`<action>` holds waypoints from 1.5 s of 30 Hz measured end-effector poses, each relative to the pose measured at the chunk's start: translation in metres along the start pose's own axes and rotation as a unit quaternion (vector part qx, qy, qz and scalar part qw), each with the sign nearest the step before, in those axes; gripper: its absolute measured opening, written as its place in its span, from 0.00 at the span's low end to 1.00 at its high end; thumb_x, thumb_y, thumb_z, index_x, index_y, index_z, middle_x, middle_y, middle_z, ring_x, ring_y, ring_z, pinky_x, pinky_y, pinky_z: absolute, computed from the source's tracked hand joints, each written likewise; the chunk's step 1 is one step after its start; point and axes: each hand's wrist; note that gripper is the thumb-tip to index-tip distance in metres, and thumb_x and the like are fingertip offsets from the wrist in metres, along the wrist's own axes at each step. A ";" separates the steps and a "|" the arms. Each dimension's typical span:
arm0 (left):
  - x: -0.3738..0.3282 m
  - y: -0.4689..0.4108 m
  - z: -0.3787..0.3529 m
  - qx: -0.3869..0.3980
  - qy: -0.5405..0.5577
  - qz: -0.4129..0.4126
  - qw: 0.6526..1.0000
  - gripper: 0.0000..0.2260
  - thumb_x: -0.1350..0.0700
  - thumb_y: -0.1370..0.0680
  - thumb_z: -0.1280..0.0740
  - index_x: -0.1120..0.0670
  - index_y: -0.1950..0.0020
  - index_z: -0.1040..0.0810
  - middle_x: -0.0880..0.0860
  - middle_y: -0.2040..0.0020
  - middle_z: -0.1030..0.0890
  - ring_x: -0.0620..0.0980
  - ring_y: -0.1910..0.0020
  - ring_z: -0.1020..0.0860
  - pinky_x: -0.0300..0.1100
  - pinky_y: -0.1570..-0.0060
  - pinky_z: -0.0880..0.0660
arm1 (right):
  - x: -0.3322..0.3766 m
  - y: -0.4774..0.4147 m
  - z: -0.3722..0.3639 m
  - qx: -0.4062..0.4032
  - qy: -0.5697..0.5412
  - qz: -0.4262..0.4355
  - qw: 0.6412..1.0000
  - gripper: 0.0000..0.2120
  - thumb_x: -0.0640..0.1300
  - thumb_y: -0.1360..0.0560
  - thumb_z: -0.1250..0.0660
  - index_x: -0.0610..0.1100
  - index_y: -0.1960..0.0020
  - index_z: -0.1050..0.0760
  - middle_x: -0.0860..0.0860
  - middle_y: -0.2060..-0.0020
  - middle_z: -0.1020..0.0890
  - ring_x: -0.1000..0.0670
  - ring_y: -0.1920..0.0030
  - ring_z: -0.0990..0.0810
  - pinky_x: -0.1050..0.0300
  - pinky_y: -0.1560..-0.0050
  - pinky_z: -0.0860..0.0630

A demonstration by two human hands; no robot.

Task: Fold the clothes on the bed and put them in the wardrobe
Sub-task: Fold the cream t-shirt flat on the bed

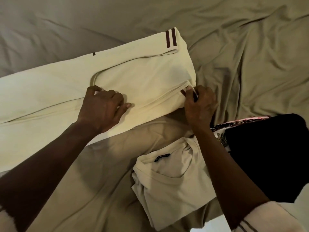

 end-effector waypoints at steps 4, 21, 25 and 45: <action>0.015 -0.006 -0.008 -0.033 -0.011 0.001 0.999 0.30 0.38 0.13 0.54 0.55 0.60 0.24 0.56 0.67 0.21 0.60 0.70 0.24 0.54 0.52 0.31 | -0.007 -0.019 -0.006 -0.025 0.144 0.022 0.989 0.21 0.57 0.17 0.42 0.42 0.45 0.18 0.42 0.47 0.20 0.38 0.40 0.26 0.43 0.39 0.36; 0.104 0.193 0.001 -0.104 0.048 0.671 0.733 0.36 0.33 0.22 0.37 0.51 0.21 0.39 0.57 0.19 0.40 0.60 0.20 0.42 0.66 0.25 0.45 | 0.175 0.191 -0.111 0.162 0.060 0.494 0.852 0.30 0.58 0.17 0.41 0.49 0.18 0.39 0.44 0.17 0.43 0.41 0.17 0.50 0.34 0.22 0.47; 0.169 0.220 -0.014 -0.065 0.062 0.671 0.736 0.40 0.30 0.22 0.39 0.54 0.18 0.42 0.61 0.23 0.35 0.66 0.26 0.34 0.63 0.32 0.34 | 0.210 0.190 -0.154 0.139 0.133 0.530 0.826 0.33 0.64 0.17 0.48 0.53 0.16 0.48 0.44 0.16 0.50 0.38 0.17 0.55 0.30 0.22 0.53; 0.187 0.252 -0.029 -0.147 0.193 0.562 0.791 0.30 0.32 0.21 0.36 0.57 0.35 0.31 0.57 0.44 0.18 0.64 0.51 0.18 0.50 0.60 0.27 | 0.216 0.198 -0.169 0.169 0.209 0.617 0.739 0.51 0.78 0.27 0.44 0.50 0.16 0.51 0.41 0.16 0.53 0.36 0.17 0.56 0.24 0.24 0.53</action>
Point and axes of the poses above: each hand's wrist, its own y-axis away from the middle knuckle, its own z-axis out of the back of the hand, x = y × z
